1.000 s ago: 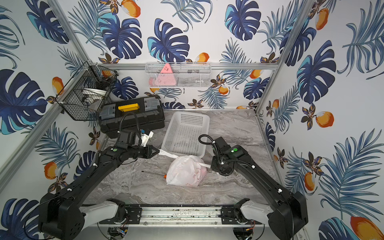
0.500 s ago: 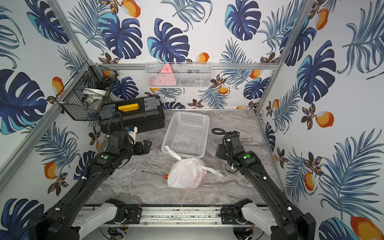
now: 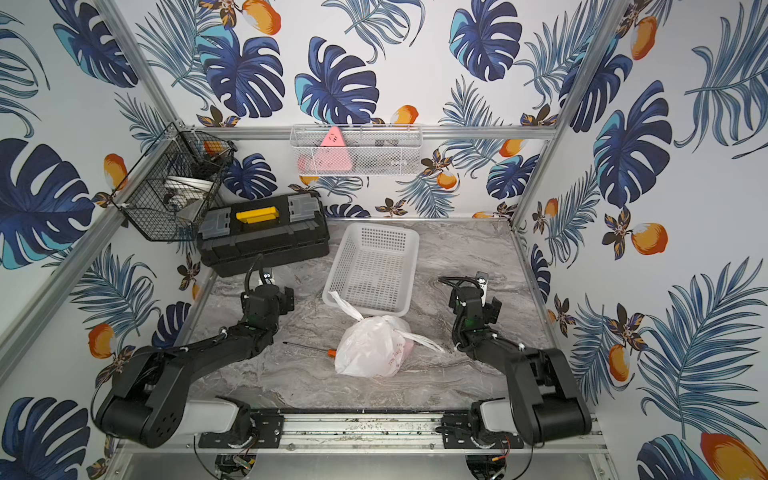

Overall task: Place the peach into a plastic bag & tie a knot
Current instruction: Reset both arms

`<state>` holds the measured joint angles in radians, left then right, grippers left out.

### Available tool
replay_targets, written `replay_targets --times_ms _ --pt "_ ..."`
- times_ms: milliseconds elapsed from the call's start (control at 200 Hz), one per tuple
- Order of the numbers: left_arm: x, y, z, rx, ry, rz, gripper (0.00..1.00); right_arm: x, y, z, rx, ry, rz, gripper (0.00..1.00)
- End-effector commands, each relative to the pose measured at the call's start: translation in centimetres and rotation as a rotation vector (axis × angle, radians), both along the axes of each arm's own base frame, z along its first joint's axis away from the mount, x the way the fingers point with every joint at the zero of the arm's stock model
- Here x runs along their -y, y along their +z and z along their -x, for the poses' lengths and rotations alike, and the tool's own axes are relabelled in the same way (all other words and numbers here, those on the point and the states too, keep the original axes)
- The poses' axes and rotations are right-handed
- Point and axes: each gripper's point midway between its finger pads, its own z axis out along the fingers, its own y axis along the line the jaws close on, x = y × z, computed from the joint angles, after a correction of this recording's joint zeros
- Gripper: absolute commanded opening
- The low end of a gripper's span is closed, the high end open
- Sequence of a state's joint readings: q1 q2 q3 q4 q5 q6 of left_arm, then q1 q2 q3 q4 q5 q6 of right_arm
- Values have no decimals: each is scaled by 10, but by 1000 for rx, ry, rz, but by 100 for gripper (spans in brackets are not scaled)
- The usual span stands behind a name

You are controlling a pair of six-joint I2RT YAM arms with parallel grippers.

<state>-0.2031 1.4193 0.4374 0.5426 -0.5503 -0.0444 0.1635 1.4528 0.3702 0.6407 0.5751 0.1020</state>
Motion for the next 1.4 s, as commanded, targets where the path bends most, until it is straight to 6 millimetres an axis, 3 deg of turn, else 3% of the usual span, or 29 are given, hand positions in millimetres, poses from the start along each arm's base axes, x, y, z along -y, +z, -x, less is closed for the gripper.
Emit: replay_targets --times_ms 0,240,280,365,430,550,1341,1396 --pt "9 24 -21 172 -56 -8 99 -6 35 -16 271 46 11 100" --pt "12 -14 -23 167 -146 71 99 -12 12 -26 198 176 -84 99" --pt "9 -6 -24 216 -139 48 99 -13 4 -30 194 218 -107 99" --pt "7 -13 -27 179 -151 89 99 -12 3 -36 181 206 -97 99" --pt "-2 -14 -22 164 -92 98 99 1 -5 -41 128 124 -138 99" --pt "1 -13 -23 177 -97 76 99 10 -4 -41 139 85 -151 99" --pt "2 -11 -23 186 -102 65 99 10 -2 -41 158 97 -137 99" --pt "10 -10 -23 190 -133 46 100 10 -2 -41 159 97 -137 99"
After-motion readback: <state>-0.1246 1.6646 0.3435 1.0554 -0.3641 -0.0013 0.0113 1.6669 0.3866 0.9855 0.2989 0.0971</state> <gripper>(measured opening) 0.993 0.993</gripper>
